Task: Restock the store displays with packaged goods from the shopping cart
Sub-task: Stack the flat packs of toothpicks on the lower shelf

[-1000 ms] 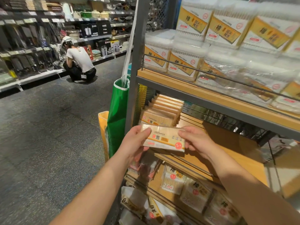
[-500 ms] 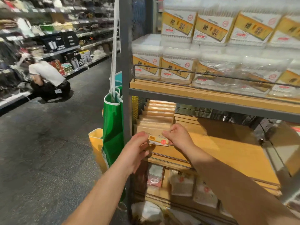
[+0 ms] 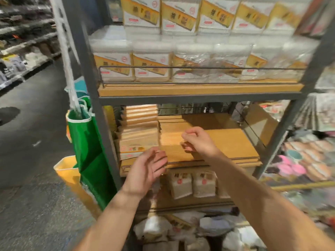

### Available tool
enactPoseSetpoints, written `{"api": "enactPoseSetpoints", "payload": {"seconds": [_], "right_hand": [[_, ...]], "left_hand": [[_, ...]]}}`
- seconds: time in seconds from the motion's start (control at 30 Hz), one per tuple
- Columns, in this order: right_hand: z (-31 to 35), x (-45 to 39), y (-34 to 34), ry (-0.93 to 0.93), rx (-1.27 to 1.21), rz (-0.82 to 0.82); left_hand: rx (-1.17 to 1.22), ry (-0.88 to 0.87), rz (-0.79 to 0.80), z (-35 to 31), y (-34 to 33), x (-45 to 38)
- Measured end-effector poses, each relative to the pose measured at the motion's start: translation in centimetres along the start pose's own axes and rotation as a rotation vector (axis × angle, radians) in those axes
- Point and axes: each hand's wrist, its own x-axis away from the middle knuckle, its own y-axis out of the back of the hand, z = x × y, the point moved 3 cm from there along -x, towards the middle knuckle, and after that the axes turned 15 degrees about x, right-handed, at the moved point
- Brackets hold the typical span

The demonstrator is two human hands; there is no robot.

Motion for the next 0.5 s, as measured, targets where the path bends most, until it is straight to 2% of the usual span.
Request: {"api": "enactPoseSetpoints", "payload": {"seconds": [0.1, 0.23, 0.33, 0.5], "right_hand": [[-2.4, 3.9, 6.0, -0.009, -0.052, -0.107], [-7.9, 9.8, 13.9, -0.101, -0.057, -0.23], [-13.3, 16.2, 20.5, -0.18, -0.034, -0.316], [-23.6, 28.7, 30.9, -0.388, 0.063, -0.411]], "left_hand": [[-0.084, 0.092, 0.025, 4.5, -3.5, 0.2], [-0.189, 0.202, 0.198, 12.1, -9.9, 0.1], [-0.273, 0.315, 0.192, 20.0, -15.0, 0.7], [-0.337, 0.551, 0.318, 35.9, -23.6, 5.6]]}}
